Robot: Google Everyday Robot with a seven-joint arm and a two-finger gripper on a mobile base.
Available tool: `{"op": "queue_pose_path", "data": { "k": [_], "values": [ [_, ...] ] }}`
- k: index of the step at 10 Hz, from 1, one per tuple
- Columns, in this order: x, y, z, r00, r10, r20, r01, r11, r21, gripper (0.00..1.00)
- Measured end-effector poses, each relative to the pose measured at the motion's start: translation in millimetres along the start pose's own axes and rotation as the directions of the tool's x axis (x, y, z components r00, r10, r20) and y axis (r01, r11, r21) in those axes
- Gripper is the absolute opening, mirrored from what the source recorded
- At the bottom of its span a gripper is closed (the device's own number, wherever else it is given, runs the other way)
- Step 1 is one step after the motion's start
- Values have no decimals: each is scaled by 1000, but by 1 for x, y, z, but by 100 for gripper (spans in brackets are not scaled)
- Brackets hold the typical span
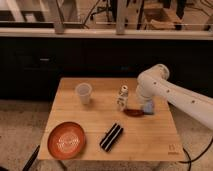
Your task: Knock the bottle over
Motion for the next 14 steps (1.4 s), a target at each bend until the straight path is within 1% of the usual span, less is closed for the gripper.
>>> {"op": "queue_pose_path", "data": {
  "k": [1, 4, 8, 10, 14],
  "values": [
    [0, -4, 1, 1000, -3, 8, 3, 1000, 1, 0],
    [-2, -6, 3, 1000, -21, 16, 21, 1000, 9, 0],
    [-10, -18, 5, 997, -73, 34, 72, 997, 26, 0],
    [-13, -21, 5, 994, -95, 45, 94, 995, 33, 0],
    [-23, -28, 7, 985, -160, 68, 157, 986, 48, 0]
  ]
}}
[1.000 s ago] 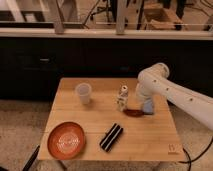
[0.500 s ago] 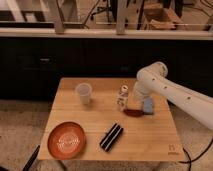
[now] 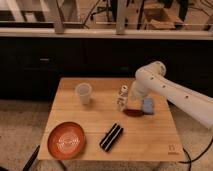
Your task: Knock the bottle over
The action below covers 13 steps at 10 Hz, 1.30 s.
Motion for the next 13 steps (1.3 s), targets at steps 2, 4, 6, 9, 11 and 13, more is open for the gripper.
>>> {"op": "queue_pose_path", "data": {
  "k": [2, 4, 6, 9, 11, 13],
  "values": [
    [-1, -2, 0, 999, -29, 15, 28, 1000, 6, 0],
    [-5, -5, 1, 998, -55, 26, 55, 998, 9, 0],
    [-13, -10, 2, 995, -94, 39, 94, 995, 13, 0],
    [-19, -15, -1, 988, -141, 54, 140, 990, 18, 0],
    [-33, -22, -2, 982, -179, 67, 178, 984, 23, 0],
    [-42, -27, -4, 975, -211, 73, 210, 977, 27, 0]
  ]
}}
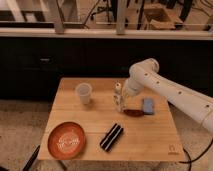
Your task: Knock the bottle over
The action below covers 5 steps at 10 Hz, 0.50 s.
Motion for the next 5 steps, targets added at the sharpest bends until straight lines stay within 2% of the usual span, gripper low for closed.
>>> {"op": "queue_pose_path", "data": {
  "k": [5],
  "values": [
    [-30, -13, -4, 996, -93, 10, 93, 996, 5, 0]
  ]
}}
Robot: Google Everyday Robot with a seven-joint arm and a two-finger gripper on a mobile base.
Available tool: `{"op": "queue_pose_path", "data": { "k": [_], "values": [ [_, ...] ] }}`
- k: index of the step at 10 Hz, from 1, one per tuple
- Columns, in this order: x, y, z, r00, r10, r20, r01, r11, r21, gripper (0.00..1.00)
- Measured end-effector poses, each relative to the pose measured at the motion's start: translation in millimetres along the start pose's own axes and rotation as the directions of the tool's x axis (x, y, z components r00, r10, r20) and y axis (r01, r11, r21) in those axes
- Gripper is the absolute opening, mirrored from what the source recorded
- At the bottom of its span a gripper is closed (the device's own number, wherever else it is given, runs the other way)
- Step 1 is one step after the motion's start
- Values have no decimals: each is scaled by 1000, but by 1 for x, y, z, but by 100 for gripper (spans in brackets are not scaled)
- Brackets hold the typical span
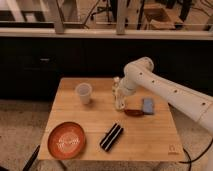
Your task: Knock the bottle over
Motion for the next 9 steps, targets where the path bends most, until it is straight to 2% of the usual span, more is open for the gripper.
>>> {"op": "queue_pose_path", "data": {
  "k": [4, 9],
  "values": [
    [-13, -7, -4, 999, -45, 9, 45, 999, -1, 0],
    [-25, -13, -5, 998, -61, 26, 62, 998, -8, 0]
  ]
}}
